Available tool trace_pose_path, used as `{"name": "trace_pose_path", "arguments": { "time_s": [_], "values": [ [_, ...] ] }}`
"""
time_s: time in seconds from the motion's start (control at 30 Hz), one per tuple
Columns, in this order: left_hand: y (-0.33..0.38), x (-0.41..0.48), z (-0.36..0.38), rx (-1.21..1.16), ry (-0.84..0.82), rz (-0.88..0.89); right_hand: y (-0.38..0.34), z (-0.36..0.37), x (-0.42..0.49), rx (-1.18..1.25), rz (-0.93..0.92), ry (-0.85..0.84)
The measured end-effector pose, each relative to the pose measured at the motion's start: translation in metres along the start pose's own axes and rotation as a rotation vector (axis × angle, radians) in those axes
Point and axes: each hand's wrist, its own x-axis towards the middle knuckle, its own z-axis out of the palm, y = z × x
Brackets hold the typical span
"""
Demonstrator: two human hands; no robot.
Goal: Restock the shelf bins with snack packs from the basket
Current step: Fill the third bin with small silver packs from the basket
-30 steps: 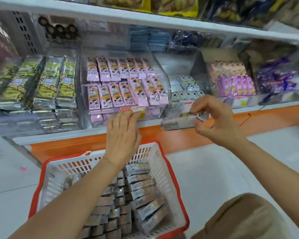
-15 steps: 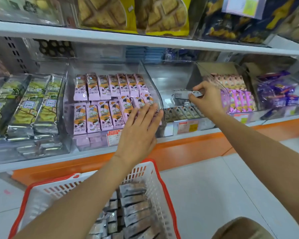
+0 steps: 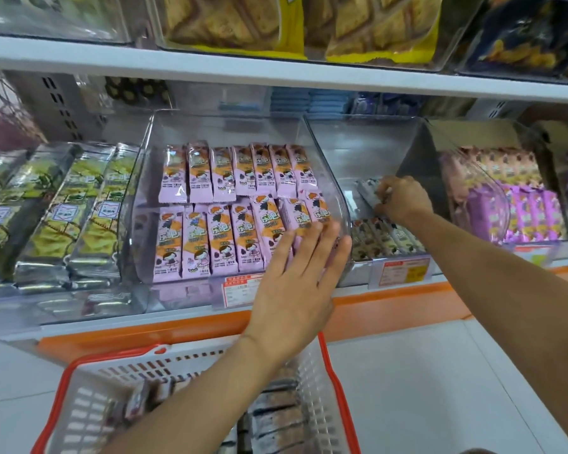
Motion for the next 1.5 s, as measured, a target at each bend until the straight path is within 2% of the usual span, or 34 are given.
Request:
{"name": "trace_pose_path", "arguments": {
  "time_s": [0.2, 0.27, 0.4, 0.57, 0.63, 0.7, 0.8, 1.0, 1.13, 1.27, 1.4, 1.5],
  "values": [
    [0.0, -0.002, -0.001, 0.009, -0.036, 0.001, 0.002, -0.008, -0.007, -0.028, -0.056, -0.058],
    [-0.001, -0.003, -0.002, 0.008, -0.048, 0.002, 0.002, -0.015, -0.014, 0.008, -0.077, -0.023],
    [-0.002, -0.003, -0.01, 0.007, -0.061, -0.004, -0.01, -0.038, -0.045, 0.194, -0.158, 0.139],
    [0.001, -0.027, -0.019, -0.045, 0.004, -0.053, -0.042, -0.078, -0.114, 0.561, -0.272, 0.216],
    [0.004, -0.05, -0.015, -0.114, 0.061, -0.088, -0.062, -0.09, -0.153, 0.698, -0.354, 0.188],
    [0.003, -0.077, -0.011, -0.151, 0.075, -0.096, -0.081, -0.092, -0.195, 0.774, -0.443, 0.085],
    [-0.006, -0.114, -0.002, -0.159, -0.002, -0.103, -0.103, -0.066, -0.245, 0.792, -0.566, -0.1],
    [-0.037, -0.184, 0.026, -0.155, -0.355, -0.174, -0.111, 0.061, -0.291, 0.521, -0.521, -0.431],
    [-0.05, -0.223, 0.048, -0.121, -0.536, -0.274, -0.11, 0.138, -0.313, 0.221, -0.474, -0.59],
    [-0.06, -0.243, 0.061, -0.125, -0.598, -0.304, -0.111, 0.188, -0.325, -0.008, -0.414, -0.735],
    [-0.064, -0.248, 0.07, -0.123, -0.575, -0.279, -0.114, 0.223, -0.329, -0.344, -0.502, -0.778],
    [-0.064, -0.252, 0.075, -0.084, -0.571, -0.274, -0.116, 0.234, -0.327, -0.466, -0.555, -0.79]
  ]
}}
